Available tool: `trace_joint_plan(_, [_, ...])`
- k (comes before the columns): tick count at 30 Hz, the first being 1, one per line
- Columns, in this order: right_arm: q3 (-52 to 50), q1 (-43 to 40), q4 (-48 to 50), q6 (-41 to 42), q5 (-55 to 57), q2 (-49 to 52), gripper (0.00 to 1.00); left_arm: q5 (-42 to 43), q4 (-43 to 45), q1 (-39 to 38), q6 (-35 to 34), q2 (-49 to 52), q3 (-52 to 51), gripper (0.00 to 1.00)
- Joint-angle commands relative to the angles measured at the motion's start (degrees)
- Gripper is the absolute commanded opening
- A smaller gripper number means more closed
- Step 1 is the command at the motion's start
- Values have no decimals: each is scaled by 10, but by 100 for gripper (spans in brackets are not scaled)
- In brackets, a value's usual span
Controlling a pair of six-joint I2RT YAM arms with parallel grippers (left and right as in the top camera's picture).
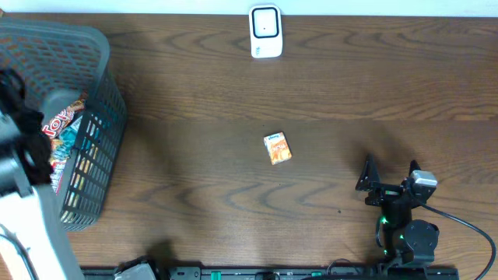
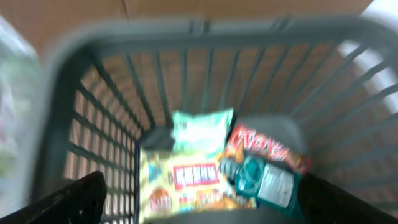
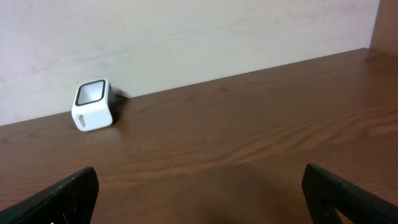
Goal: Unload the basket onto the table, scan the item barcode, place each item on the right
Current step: 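Reach the left gripper back into the basket and grasp the cream snack bag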
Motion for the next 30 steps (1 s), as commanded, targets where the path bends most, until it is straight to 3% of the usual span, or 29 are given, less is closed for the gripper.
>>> trace_joint_plan(1, [-1,3,-2,6,0,-2,99,124,-27,57,-45,52,-6,98])
trace_joint_plan(9, [-1,3,-2,6,0,-2,99,141,-107,134,-165,160,-20,98])
trace_joint_plan(14, [-1,3,-2,6,0,-2,99,144,-132,173,-334,202,-78,98])
trace_joint_plan(18, [-1,3,-2,6,0,-2,99,154,-129,189,-522,208,-131,98])
trace_joint_plan(21, [-1,3,-2,6,0,-2,99,171,-116,189,-622,209,-160,98])
trace_joint_plan(30, [-1,3,-2,6,0,-2,99,182,20,189,-631,223,-216,98])
